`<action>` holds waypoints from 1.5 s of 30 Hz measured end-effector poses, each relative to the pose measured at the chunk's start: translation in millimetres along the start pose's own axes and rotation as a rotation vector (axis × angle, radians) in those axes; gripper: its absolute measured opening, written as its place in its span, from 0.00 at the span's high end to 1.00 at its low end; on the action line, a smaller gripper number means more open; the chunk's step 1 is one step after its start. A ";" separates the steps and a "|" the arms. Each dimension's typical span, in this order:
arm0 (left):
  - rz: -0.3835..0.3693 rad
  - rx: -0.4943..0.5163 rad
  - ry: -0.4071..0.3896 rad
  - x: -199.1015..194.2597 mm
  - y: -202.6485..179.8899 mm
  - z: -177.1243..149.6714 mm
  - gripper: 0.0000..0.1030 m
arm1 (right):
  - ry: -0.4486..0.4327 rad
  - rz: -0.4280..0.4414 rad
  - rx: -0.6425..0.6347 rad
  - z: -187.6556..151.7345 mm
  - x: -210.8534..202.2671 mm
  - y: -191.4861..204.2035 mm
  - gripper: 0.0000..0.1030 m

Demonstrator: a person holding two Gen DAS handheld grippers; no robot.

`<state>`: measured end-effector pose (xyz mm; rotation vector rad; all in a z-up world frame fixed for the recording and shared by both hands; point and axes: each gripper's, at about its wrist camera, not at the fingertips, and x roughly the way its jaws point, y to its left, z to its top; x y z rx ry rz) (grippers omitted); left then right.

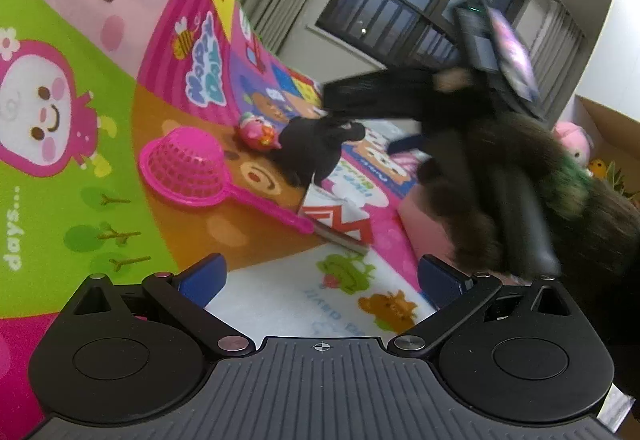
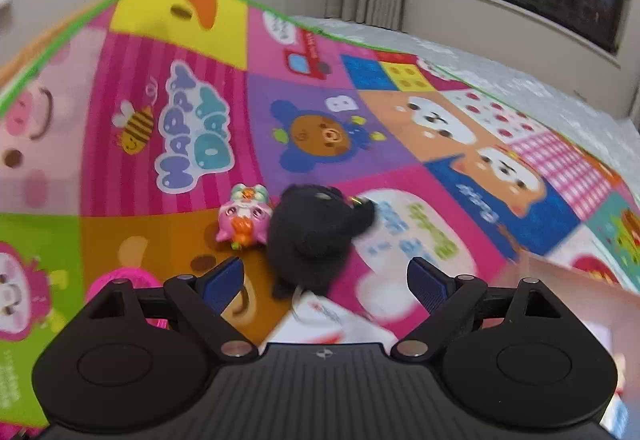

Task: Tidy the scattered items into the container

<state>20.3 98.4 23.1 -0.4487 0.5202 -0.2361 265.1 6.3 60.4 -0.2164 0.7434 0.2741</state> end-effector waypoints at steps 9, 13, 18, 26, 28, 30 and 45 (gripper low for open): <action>-0.018 0.036 0.063 12.0 2.2 -6.9 0.00 | 0.076 -0.033 0.038 12.7 71.7 12.8 0.31; -0.024 0.044 0.059 11.3 0.5 -7.8 0.00 | 0.102 -0.010 0.001 1.4 57.7 8.4 0.39; -0.050 0.129 0.084 11.1 -10.3 -13.1 0.00 | 0.130 0.000 -0.015 -33.4 18.9 -4.7 0.40; -0.201 0.308 0.157 8.5 -45.6 -33.2 0.00 | 0.182 0.070 -0.020 -96.9 -59.6 -16.1 0.45; -0.163 0.371 0.136 2.4 -58.7 -39.8 0.00 | 0.125 0.080 0.024 -102.6 -88.3 -27.8 0.45; -0.136 0.407 0.120 -5.9 -67.6 -46.7 0.00 | 0.056 0.103 0.068 -106.4 -119.3 -43.8 0.45; 0.042 0.399 0.140 17.4 -95.5 -52.8 0.00 | 0.158 0.066 0.321 -223.5 -197.7 -152.5 0.40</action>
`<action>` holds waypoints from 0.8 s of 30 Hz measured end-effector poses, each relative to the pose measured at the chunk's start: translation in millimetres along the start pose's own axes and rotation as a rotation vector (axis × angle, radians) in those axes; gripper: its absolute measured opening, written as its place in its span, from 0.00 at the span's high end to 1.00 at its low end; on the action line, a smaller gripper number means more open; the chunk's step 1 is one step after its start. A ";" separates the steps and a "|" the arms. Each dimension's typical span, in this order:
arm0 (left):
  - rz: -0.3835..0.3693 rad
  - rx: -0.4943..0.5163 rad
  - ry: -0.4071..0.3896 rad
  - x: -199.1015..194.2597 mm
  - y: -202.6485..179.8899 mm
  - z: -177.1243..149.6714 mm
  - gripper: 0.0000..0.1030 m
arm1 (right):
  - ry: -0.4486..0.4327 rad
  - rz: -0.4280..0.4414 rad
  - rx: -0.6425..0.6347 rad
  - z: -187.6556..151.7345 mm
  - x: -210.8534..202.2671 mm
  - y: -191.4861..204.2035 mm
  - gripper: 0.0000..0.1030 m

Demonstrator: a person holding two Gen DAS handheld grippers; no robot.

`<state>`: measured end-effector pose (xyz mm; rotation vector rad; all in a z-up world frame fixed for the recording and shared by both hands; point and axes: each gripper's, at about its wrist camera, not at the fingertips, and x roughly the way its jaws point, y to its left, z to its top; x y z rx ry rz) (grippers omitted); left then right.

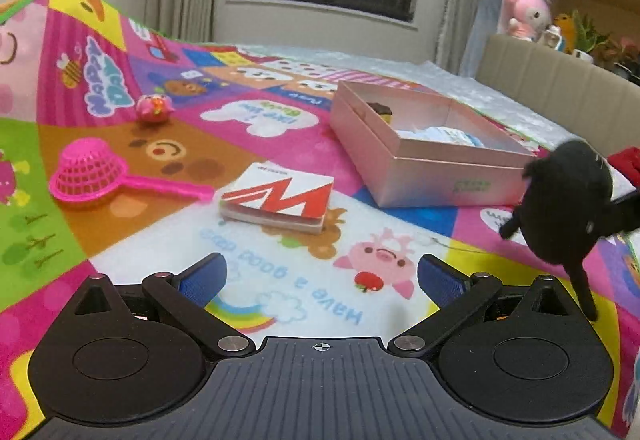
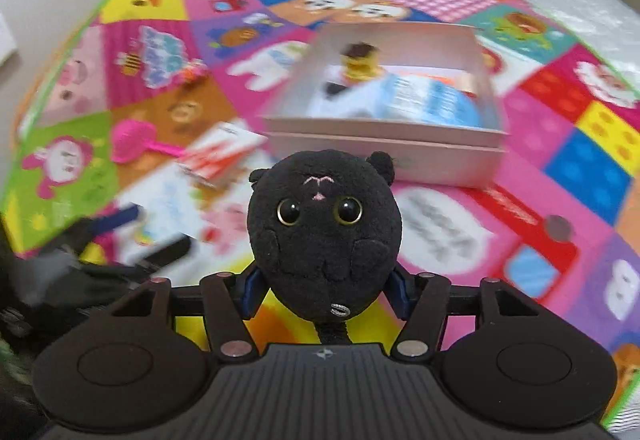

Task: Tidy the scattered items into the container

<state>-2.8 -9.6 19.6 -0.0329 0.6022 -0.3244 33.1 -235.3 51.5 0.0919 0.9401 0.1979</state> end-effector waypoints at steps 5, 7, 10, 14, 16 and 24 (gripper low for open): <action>0.040 0.022 0.004 1.5 1.3 -1.0 0.00 | -0.058 -0.062 -0.027 -10.1 6.6 -4.2 0.29; 0.059 0.003 -0.002 4.4 8.1 0.7 0.00 | -0.152 -0.129 -0.078 -13.3 -3.3 2.4 0.26; 0.140 -0.075 -0.029 10.7 27.0 8.8 0.00 | -0.315 -0.180 -0.182 -12.0 -22.4 24.5 0.17; 0.311 -0.137 -0.116 12.5 56.5 29.8 0.00 | -0.379 -0.076 -0.254 12.9 -32.9 54.8 0.05; 0.364 -0.151 -0.155 14.1 73.4 43.3 0.00 | -0.374 -0.030 -0.265 33.4 -25.1 71.6 0.02; 0.299 -0.347 -0.256 -2.3 134.1 35.7 0.00 | -0.181 0.173 -0.223 157.0 78.4 156.4 0.25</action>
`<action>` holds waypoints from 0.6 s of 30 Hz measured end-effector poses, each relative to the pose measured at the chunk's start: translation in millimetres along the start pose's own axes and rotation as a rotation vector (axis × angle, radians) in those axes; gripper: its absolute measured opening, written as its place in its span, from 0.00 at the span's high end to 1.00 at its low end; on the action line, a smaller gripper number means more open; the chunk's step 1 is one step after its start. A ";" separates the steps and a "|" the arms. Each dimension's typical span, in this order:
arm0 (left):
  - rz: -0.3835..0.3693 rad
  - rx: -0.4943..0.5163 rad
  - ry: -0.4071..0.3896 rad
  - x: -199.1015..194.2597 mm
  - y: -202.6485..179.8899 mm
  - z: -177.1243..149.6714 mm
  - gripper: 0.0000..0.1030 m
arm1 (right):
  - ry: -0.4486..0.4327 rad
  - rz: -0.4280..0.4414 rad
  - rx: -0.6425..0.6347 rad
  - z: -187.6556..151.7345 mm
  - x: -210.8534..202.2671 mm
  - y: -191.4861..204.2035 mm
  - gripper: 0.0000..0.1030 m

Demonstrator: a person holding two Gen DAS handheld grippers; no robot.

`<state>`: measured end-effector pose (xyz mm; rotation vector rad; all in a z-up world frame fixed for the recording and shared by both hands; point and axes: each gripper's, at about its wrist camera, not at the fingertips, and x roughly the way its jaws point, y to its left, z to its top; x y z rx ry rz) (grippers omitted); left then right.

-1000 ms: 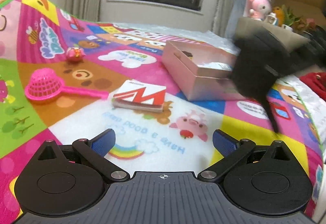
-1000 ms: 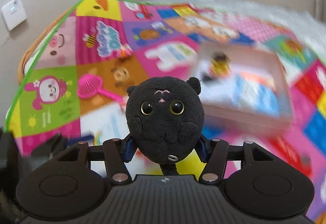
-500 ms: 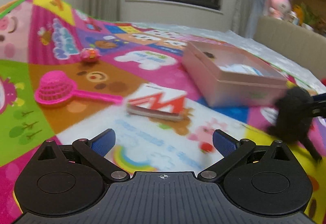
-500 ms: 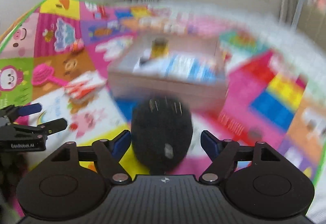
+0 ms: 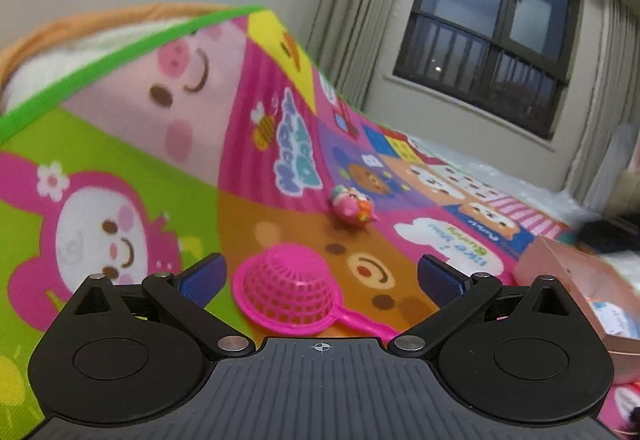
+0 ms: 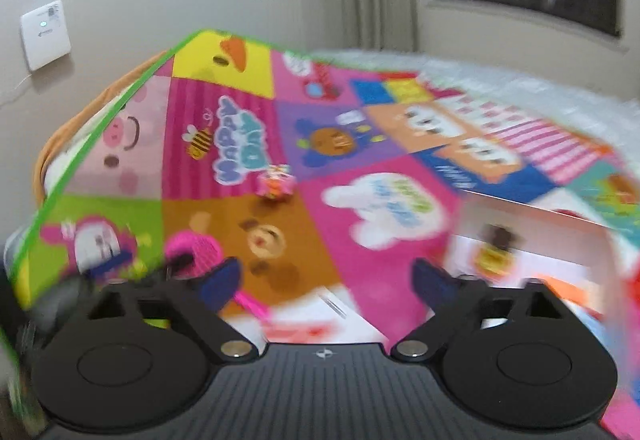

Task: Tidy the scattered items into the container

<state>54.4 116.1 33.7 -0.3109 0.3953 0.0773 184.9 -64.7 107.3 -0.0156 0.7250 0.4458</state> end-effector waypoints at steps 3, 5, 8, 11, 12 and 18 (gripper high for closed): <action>-0.068 -0.017 -0.011 -2.6 8.9 -0.6 0.00 | 0.040 0.030 -0.019 38.8 67.5 23.7 0.25; -0.081 -0.031 -0.023 -4.2 13.6 -1.1 0.00 | 0.057 0.008 -0.032 58.4 112.3 37.1 0.25; -0.100 -0.064 -0.013 -1.6 21.6 0.1 0.00 | 0.082 -0.043 -0.044 77.5 178.0 52.1 0.25; -0.104 -0.082 0.008 4.7 29.1 0.4 0.00 | 0.141 -0.064 -0.048 81.8 225.9 54.5 0.25; -0.104 -0.092 0.017 6.5 31.5 0.4 0.00 | 0.162 -0.084 -0.049 79.3 236.5 54.1 0.32; -0.095 -0.111 0.028 7.6 36.3 0.0 0.00 | 0.225 -0.084 -0.056 49.4 207.9 36.9 0.54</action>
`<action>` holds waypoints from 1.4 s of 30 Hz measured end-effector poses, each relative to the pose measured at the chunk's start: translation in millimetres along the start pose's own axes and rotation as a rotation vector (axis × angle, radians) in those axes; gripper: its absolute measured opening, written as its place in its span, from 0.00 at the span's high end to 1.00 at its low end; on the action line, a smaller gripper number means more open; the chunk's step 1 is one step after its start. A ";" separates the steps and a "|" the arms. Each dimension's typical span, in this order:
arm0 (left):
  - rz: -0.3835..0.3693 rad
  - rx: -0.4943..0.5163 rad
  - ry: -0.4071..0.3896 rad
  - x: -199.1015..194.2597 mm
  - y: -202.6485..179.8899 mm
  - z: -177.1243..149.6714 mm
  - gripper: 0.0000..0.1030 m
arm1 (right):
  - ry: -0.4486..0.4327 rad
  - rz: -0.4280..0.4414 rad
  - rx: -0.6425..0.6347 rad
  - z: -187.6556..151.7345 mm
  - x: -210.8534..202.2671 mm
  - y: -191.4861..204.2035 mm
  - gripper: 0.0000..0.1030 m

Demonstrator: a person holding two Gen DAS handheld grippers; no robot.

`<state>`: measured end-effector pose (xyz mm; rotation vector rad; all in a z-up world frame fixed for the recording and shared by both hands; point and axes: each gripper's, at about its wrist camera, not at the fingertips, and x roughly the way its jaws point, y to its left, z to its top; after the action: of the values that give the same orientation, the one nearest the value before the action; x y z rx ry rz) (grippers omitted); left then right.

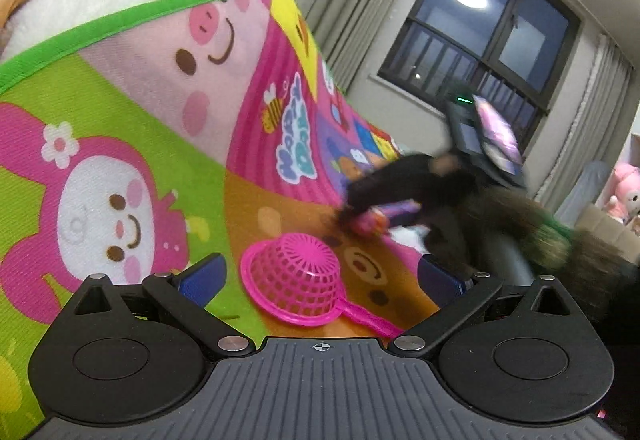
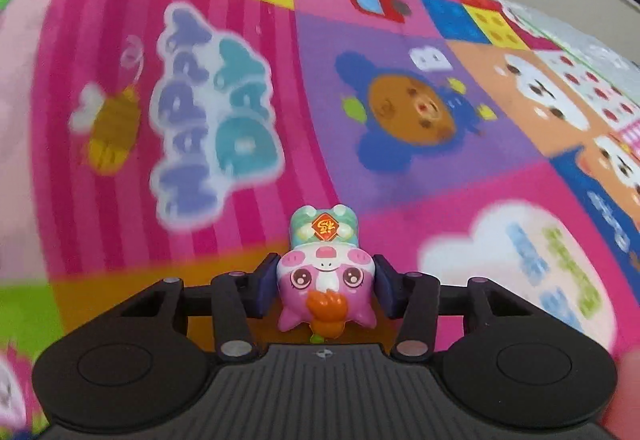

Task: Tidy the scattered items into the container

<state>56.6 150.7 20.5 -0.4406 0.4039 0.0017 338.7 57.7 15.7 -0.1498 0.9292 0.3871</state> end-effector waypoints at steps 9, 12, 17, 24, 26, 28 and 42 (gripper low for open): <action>0.049 0.042 0.001 1.9 -7.8 -4.2 0.00 | 0.093 -0.005 -0.037 -109.5 -83.9 -34.7 0.53; 0.035 0.096 -0.001 -4.2 -20.2 -8.0 0.00 | 0.092 0.021 -0.100 -140.8 -108.4 -27.3 0.53; -0.005 0.165 0.007 -29.5 -45.6 -21.8 0.00 | -0.036 0.045 -0.118 -179.8 -178.4 -28.9 0.54; -0.111 0.321 0.114 -50.3 -87.3 -60.2 0.00 | -0.194 -0.087 -0.052 -254.9 -250.4 -60.6 0.54; -0.036 0.363 0.109 -48.4 -97.5 -62.3 0.00 | -0.196 -0.116 -0.025 -276.2 -247.9 -68.7 0.53; 0.046 0.337 0.098 -41.4 -97.1 -53.2 0.00 | -0.212 -0.163 -0.011 -294.6 -244.5 -74.0 0.50; 0.392 0.305 0.175 66.0 -58.3 -6.0 0.12 | -0.475 -0.234 0.076 -364.6 -282.8 -76.0 0.15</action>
<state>120.2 89.9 14.6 -0.0549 0.6475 0.2801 -56.9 -191.6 23.3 -0.0897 0.4498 0.1574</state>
